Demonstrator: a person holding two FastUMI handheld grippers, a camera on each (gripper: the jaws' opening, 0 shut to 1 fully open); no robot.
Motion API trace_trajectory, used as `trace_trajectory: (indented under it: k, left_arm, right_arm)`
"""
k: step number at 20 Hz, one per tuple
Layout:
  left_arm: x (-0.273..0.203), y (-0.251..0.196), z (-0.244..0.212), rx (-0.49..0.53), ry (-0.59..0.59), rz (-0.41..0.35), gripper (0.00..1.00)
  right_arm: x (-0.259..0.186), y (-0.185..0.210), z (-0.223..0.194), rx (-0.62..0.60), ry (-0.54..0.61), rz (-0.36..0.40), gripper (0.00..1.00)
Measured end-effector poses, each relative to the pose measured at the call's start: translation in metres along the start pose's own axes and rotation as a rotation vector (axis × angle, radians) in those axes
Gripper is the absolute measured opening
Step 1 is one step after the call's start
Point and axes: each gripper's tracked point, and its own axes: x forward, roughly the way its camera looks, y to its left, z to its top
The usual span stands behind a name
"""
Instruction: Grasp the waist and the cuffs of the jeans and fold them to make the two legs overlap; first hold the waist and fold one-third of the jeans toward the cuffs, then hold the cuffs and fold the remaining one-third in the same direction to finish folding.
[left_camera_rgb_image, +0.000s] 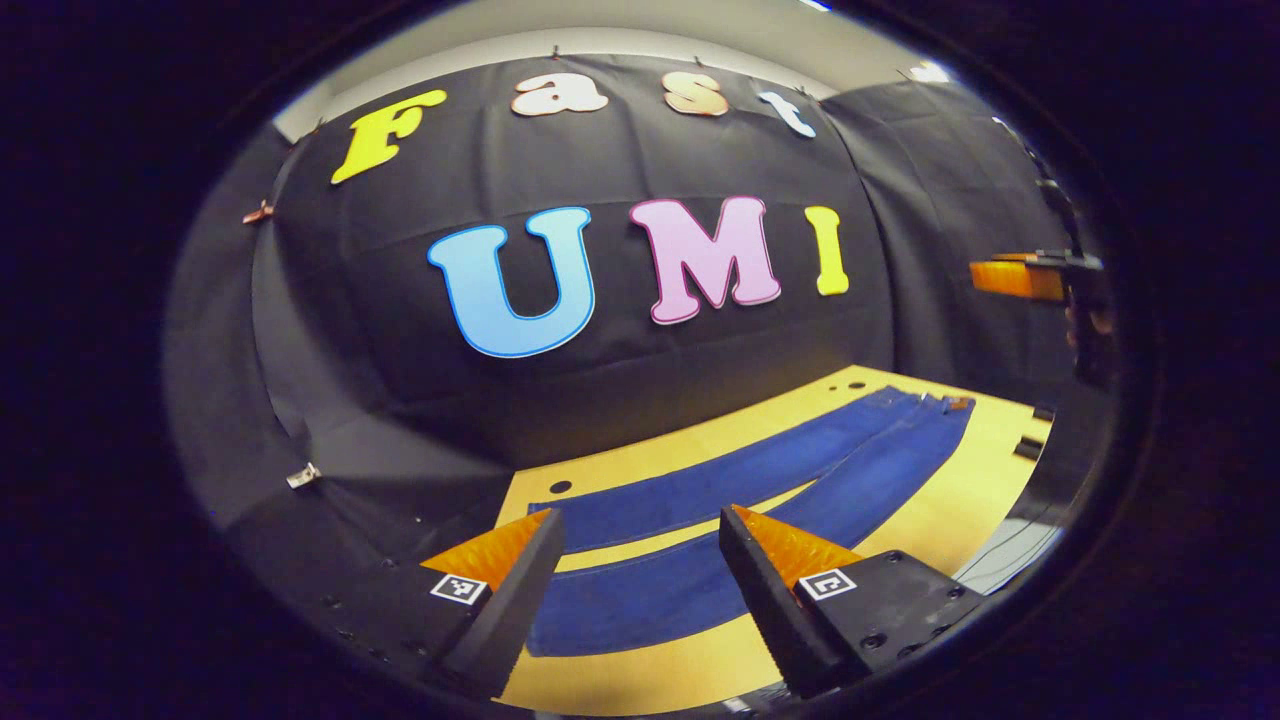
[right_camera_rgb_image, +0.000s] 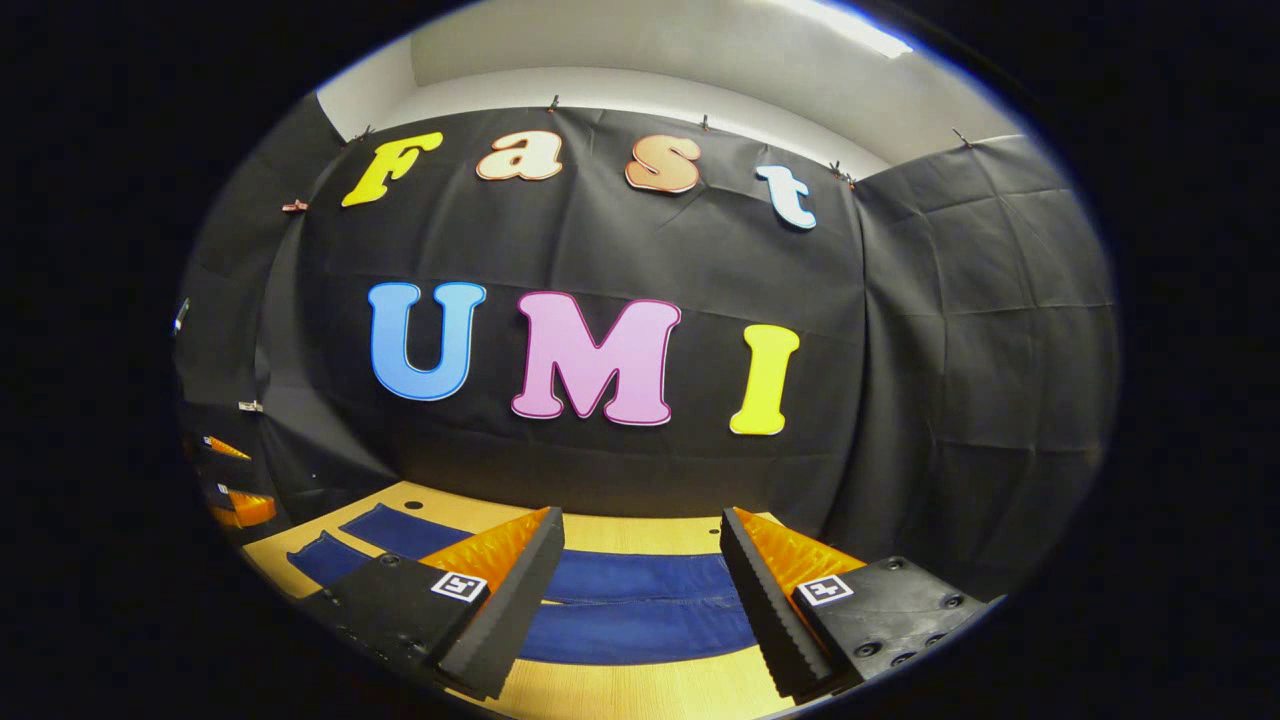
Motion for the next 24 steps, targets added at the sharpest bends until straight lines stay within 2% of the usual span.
trace_trajectory:
  k: [8, 12, 14, 18, 20, 22, 24]
  left_arm:
    - [0.015, 0.056, -0.194, 0.534, 0.421, -0.246, 0.98]
    - [0.022, 0.066, -0.259, 0.728, 0.551, -0.367, 0.98]
    - [0.035, 0.072, -0.276, 0.797, 0.582, -0.387, 0.98]
    - [0.058, 0.076, -0.296, 0.865, 0.637, -0.436, 0.98]
    - [0.072, 0.078, -0.293, 0.908, 0.634, -0.445, 0.91]
    - [0.084, 0.078, -0.292, 0.926, 0.641, -0.469, 0.9]
    - [0.103, 0.079, -0.294, 0.947, 0.653, -0.48, 0.81]
  right_arm:
    - [0.006, -0.022, -0.024, -0.028, 0.07, -0.056, 0.96]
    - [0.014, -0.027, -0.038, -0.063, 0.116, -0.055, 0.96]
    - [0.021, -0.03, -0.043, -0.089, 0.13, -0.051, 0.96]
    - [0.048, -0.046, -0.066, -0.182, 0.194, -0.033, 0.96]
    - [0.064, -0.054, -0.073, -0.23, 0.208, -0.015, 0.96]
    - [0.082, -0.067, -0.084, -0.251, 0.222, -0.005, 0.96]
    - [0.1, -0.086, -0.098, -0.266, 0.25, -0.015, 0.96]
